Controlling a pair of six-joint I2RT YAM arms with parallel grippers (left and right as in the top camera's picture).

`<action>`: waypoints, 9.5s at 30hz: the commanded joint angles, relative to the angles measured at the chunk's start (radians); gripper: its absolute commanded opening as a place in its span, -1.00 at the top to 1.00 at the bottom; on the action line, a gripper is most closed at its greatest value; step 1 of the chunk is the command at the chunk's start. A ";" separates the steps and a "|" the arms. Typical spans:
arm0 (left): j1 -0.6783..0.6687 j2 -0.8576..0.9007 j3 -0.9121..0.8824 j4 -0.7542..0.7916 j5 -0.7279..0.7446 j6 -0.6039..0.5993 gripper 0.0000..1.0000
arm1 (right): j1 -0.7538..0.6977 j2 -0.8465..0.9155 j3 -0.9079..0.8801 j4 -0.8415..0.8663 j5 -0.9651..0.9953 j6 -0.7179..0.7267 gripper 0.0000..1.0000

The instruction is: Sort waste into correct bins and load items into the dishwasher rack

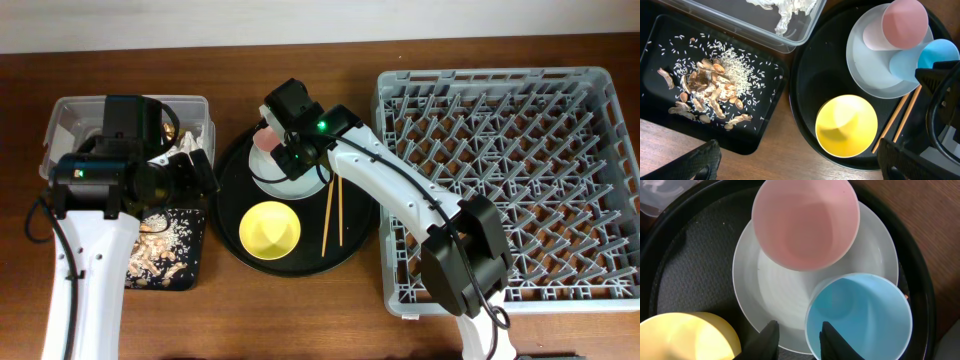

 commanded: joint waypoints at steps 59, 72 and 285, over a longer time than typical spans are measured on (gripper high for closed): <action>0.005 0.000 0.008 0.002 0.000 0.002 -0.98 | -0.745 0.113 0.018 -0.222 -1.066 -0.235 0.92; 0.005 0.000 0.008 0.002 0.000 0.002 -0.98 | -0.746 0.113 0.018 -0.322 -0.713 -0.236 0.92; 0.005 0.000 0.008 0.002 0.000 0.002 -0.98 | -0.887 -0.283 -0.615 -0.127 -0.818 -0.258 0.60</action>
